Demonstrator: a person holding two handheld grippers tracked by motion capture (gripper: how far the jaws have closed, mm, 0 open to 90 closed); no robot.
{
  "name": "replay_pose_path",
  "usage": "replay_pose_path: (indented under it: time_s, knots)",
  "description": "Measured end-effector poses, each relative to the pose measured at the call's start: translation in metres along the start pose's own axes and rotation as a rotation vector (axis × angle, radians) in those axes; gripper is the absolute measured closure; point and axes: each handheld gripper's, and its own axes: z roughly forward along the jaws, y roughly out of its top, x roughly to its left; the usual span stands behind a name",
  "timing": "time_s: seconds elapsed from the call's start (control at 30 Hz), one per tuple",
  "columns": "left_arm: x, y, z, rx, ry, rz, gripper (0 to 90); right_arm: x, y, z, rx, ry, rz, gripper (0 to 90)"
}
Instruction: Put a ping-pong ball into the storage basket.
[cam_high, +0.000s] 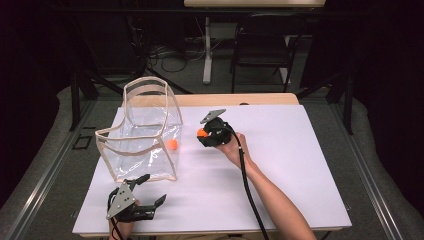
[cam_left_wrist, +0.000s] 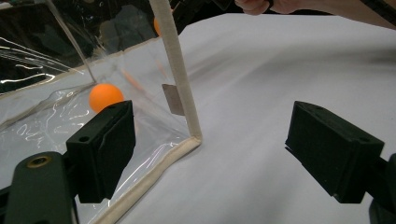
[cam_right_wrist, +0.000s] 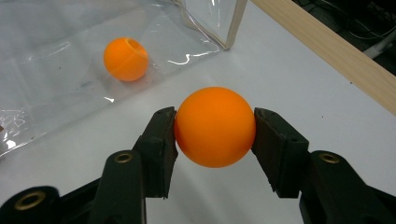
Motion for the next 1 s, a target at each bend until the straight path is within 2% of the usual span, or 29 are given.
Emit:
replay_pose_path:
  time_s: [1.0]
  knots:
    - [0.000,0.000,0.000,0.000,-0.001,0.001,15.7,0.004,0.007,-0.020,-0.056,-0.003,-0.012,50.1]
